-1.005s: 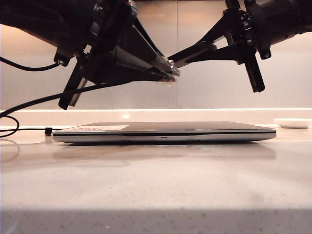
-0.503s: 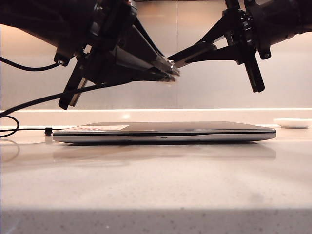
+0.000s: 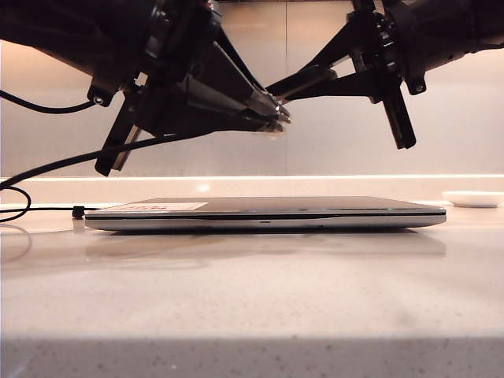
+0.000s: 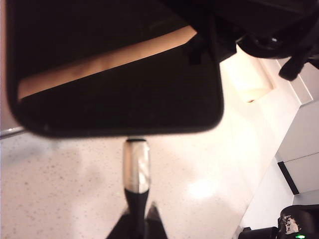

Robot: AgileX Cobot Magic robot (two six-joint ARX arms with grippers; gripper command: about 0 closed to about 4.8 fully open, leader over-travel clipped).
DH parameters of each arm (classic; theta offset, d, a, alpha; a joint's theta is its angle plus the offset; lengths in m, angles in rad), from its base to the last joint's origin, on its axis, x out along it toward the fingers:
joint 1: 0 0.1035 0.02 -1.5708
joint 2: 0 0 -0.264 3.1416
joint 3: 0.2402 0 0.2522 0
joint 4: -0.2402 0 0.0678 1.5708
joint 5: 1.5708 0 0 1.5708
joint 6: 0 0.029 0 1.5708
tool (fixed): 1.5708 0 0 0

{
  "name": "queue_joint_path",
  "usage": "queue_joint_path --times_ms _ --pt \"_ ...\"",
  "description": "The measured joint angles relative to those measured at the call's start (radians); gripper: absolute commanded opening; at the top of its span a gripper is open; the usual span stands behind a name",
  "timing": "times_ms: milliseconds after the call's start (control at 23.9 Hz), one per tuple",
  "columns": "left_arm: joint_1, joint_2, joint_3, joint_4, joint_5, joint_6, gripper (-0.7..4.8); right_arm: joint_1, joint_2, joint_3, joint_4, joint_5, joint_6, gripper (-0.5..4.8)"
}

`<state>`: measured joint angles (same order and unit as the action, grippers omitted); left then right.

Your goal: Pick up the charging cable and the phone, plug the charging cable into the charging port on the phone, and finally place them back on the table.

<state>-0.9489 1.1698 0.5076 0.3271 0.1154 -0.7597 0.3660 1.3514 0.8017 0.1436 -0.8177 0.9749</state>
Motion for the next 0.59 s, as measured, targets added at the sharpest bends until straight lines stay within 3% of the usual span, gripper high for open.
queue_joint_path --times_ms 586 --pt "0.000 0.000 0.000 0.002 0.000 0.000 -0.06 -0.008 0.000 0.000 0.000 0.050 -0.033 -0.06"
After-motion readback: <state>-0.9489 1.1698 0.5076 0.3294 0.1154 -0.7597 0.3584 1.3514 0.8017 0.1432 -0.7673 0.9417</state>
